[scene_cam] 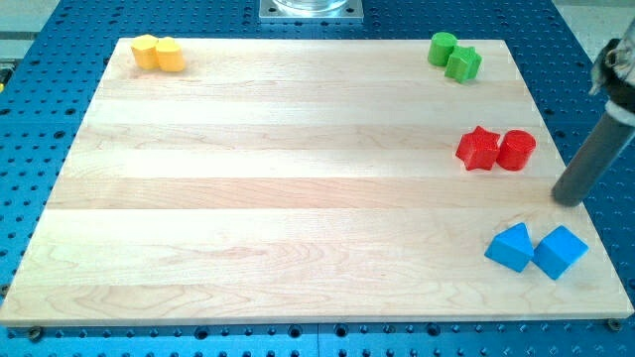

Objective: Place your arm right to the blue cube

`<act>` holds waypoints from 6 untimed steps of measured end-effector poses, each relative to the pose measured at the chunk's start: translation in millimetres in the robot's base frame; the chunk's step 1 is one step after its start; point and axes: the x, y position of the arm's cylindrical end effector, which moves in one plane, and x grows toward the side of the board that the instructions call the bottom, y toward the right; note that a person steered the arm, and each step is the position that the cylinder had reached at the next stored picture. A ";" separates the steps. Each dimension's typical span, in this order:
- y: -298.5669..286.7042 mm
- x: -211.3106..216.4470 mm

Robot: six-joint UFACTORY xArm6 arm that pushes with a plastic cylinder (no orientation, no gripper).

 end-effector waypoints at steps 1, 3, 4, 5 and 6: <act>13.6 -75.0; 24.2 -182.9; 24.2 -176.8; 24.2 -104.3; 37.6 -9.9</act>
